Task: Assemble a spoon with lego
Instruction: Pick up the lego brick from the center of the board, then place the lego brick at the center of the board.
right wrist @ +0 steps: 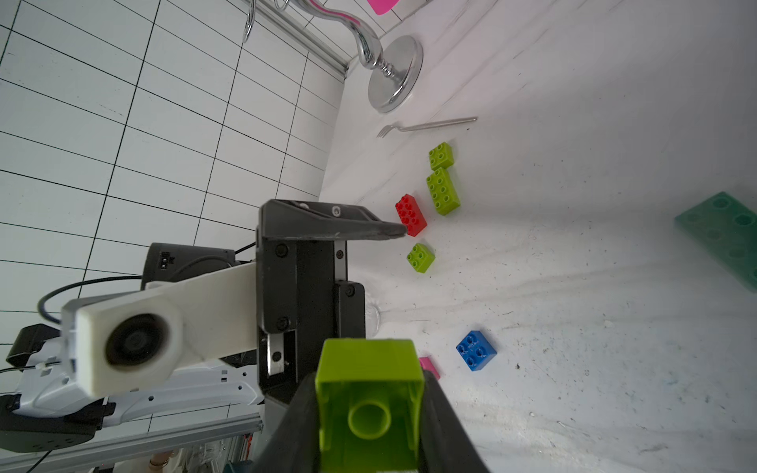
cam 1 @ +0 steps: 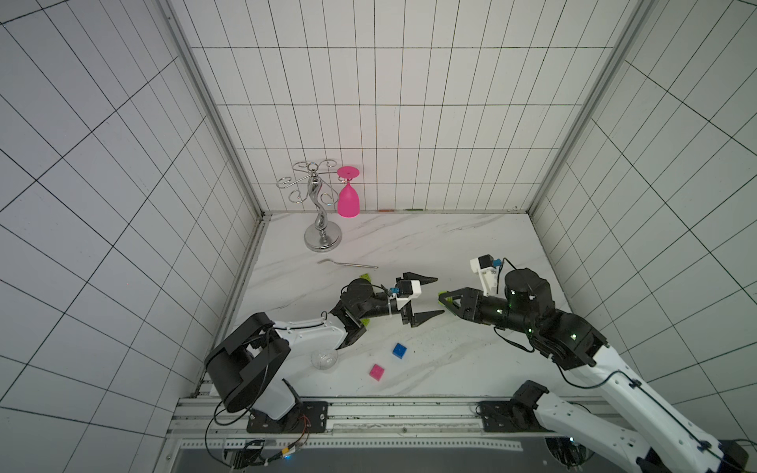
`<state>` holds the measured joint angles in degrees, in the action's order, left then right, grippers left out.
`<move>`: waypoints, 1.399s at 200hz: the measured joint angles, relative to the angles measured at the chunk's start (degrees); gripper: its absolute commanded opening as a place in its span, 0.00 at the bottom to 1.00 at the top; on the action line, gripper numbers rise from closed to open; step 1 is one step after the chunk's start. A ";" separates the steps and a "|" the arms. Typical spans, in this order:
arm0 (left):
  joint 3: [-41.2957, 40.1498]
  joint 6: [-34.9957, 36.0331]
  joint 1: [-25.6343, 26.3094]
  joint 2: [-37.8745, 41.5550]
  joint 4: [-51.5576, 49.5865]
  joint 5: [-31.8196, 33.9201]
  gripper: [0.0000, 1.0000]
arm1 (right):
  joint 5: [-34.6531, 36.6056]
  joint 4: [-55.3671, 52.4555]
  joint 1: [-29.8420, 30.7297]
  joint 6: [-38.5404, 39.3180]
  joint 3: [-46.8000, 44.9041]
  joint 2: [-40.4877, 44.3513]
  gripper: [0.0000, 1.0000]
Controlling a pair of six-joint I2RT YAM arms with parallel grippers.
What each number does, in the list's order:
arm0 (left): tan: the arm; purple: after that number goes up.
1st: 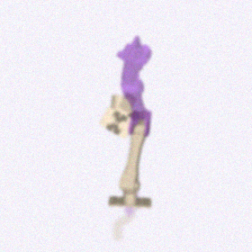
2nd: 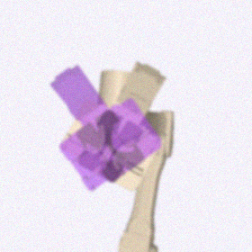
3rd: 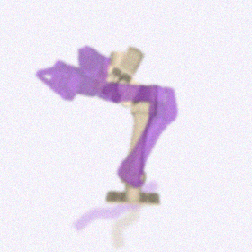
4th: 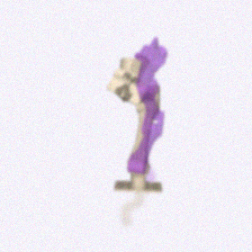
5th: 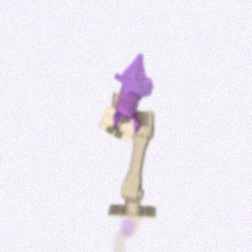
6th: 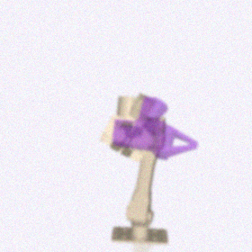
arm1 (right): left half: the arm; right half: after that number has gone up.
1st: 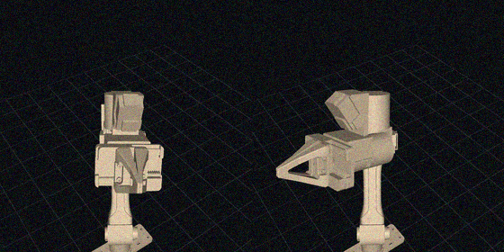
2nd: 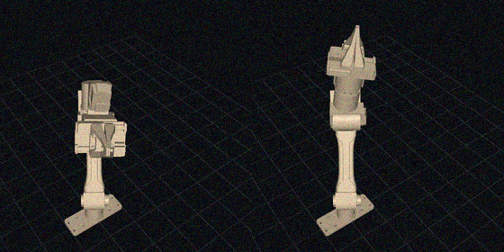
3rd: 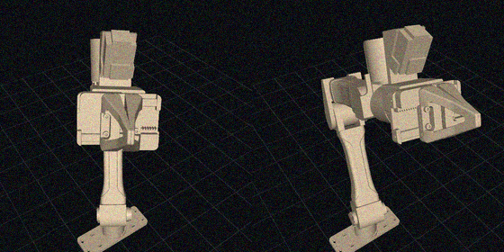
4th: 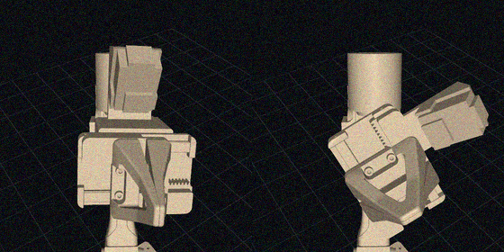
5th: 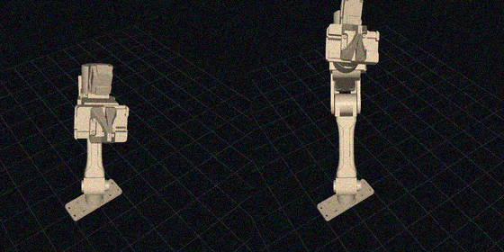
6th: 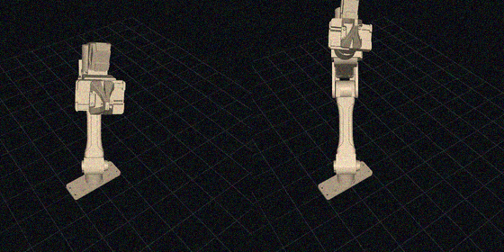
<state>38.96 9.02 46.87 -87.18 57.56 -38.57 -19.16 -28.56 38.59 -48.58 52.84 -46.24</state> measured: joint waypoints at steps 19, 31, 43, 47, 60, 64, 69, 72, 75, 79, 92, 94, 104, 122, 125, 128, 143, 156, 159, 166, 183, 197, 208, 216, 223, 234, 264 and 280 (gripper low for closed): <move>0.83 -0.13 0.44 -0.13 2.10 -1.73 0.72 | -1.16 1.57 0.00 -0.17 -0.92 0.02 0.16; 1.25 -0.20 0.70 -0.26 3.08 -2.69 0.69 | -1.66 2.82 0.00 -0.22 -0.98 0.07 0.16; 1.42 -0.11 0.72 -0.44 3.69 -3.52 0.67 | -2.29 4.09 0.00 -0.33 -1.09 0.11 0.15; 1.42 0.07 0.72 -0.50 3.87 -3.63 0.67 | -2.54 4.55 0.00 -0.48 -1.16 0.13 0.16; 1.44 0.09 0.76 -0.79 4.04 -4.11 0.67 | -3.10 5.92 -0.02 -1.05 -1.70 0.31 0.15; 1.44 0.20 0.76 -0.90 4.00 -4.22 0.66 | -3.39 6.25 -0.07 -1.16 -1.97 0.37 0.15; 1.44 0.28 0.76 -0.98 3.96 -4.28 0.65 | -3.67 6.47 -0.11 -1.40 -2.21 0.46 0.15; 1.44 0.35 0.74 -0.98 3.96 -4.33 0.64 | -3.80 6.60 -0.11 -1.46 -2.36 0.48 0.15; 1.44 0.46 0.74 -1.05 3.91 -4.35 0.63 | -3.89 6.73 -0.11 -1.60 -2.49 0.52 0.15; 1.44 0.52 0.74 -1.07 3.91 -4.35 0.62 | -4.00 6.88 -0.13 -1.62 -2.67 0.57 0.15; 1.44 0.76 0.76 -1.14 4.02 -4.24 0.57 | -4.35 6.99 -0.28 -1.92 -3.10 0.90 0.15; 1.44 0.90 0.76 -1.14 4.07 -4.28 0.56 | -4.39 6.99 -0.31 -1.97 -3.15 0.98 0.15; 1.42 0.70 0.74 -1.31 4.50 -4.09 0.51 | -4.50 7.02 -0.33 -2.03 -3.32 1.38 0.16; 1.36 0.81 0.70 -1.53 5.33 -4.02 0.41 | -4.76 7.08 -0.33 -2.21 -3.63 2.34 0.16; 1.29 0.92 0.70 -1.53 5.35 -4.15 0.39 | -4.68 7.15 -0.35 -2.21 -3.63 2.45 0.16; 1.25 0.90 0.70 -1.53 5.51 -4.13 0.37 | -4.76 7.21 -0.35 -2.25 -3.65 2.56 0.16; 1.07 0.87 0.85 -1.55 5.73 -4.70 0.26 | -4.87 7.41 -0.37 -2.10 -3.80 2.93 0.26; 0.90 1.22 0.79 -1.53 5.75 -5.07 0.20 | -4.83 7.19 -0.37 -1.79 -3.82 2.99 0.40; 0.90 1.33 0.76 -1.51 5.60 -5.16 0.19 | -4.79 7.15 -0.37 -1.60 -3.82 2.99 0.43; 0.90 1.51 0.76 -1.40 5.09 -5.18 0.16 | -4.59 6.80 -0.37 -1.14 -3.82 2.97 0.47; 0.92 2.73 0.20 0.00 0.50 -4.33 0.11 | -2.62 3.50 -0.55 0.81 -3.50 3.37 0.60; 1.95 4.87 -0.46 2.75 -8.92 -2.40 0.08 | 0.87 -2.16 -0.74 3.23 -1.53 3.96 0.63; 5.09 6.78 -0.92 4.94 -19.82 0.15 0.08 | 4.66 -6.93 -0.83 5.33 1.09 4.57 0.64; 8.59 8.55 -1.27 5.81 -28.02 2.45 0.08 | 8.26 -10.45 -0.85 6.78 3.34 5.38 0.64; 12.26 10.08 -1.62 6.10 -35.23 4.79 0.08 | 12.20 -13.53 -0.85 8.02 5.38 6.38 0.64; 18.14 12.41 -2.10 5.70 -45.70 9.11 0.08 | 18.82 -17.66 -0.96 9.81 8.15 8.59 0.64; 33.97 18.78 -2.43 -2.19 -72.32 22.29 0.07 | 32.39 -24.70 -1.11 12.59 9.88 17.11 0.66; 41.90 21.11 -2.16 -9.46 -85.37 28.87 0.07 | 35.32 -26.16 -1.11 13.38 9.62 20.79 0.66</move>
<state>80.86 30.13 44.71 -96.64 -27.81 -9.69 16.16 -54.72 37.47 -35.20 62.46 -25.45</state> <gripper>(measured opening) 0.302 0.663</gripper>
